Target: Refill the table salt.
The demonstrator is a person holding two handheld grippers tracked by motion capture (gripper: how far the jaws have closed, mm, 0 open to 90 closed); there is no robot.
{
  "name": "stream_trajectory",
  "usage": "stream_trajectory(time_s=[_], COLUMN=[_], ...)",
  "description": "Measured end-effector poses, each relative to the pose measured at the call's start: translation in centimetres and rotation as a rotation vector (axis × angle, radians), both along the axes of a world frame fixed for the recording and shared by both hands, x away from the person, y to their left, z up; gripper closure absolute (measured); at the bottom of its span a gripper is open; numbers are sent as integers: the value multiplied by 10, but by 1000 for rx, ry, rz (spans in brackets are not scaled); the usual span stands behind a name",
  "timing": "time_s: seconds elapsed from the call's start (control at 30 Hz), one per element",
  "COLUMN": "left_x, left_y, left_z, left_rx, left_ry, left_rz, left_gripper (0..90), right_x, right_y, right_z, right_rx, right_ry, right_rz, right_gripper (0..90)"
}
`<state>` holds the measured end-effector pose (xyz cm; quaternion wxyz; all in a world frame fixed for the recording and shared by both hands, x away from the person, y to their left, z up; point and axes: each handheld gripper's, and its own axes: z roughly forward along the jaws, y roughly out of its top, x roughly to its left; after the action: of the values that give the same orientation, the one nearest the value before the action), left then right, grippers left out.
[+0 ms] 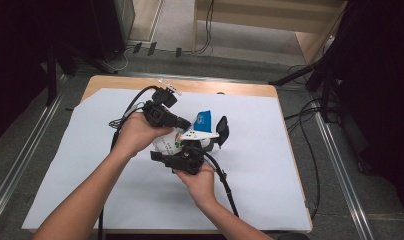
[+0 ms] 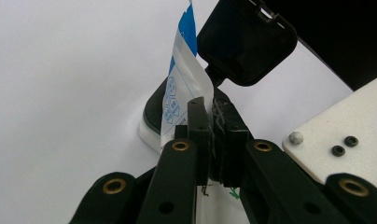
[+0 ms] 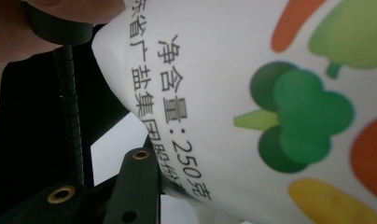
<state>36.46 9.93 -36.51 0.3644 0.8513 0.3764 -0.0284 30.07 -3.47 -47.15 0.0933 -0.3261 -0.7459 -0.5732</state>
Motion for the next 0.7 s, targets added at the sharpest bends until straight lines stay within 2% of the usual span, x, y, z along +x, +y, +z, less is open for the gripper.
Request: stream_trajectory(time_s=[0.17,0.4,0.7], left_x=[0,-3,0], left_y=[0,-1,-4], left_z=[0,2,0], left_rx=[1,21,22], left_ry=[2,-17,-9], left_rz=[-2,-11,-8], left_gripper=[872,873,874], right_x=[0,-1,1], right_y=[0,0,-2], right_z=[0,-1,-1], right_rx=[1,9,17], right_ry=[5,-12,8], right_rz=[-1,8,10], right_gripper=[669,671,671])
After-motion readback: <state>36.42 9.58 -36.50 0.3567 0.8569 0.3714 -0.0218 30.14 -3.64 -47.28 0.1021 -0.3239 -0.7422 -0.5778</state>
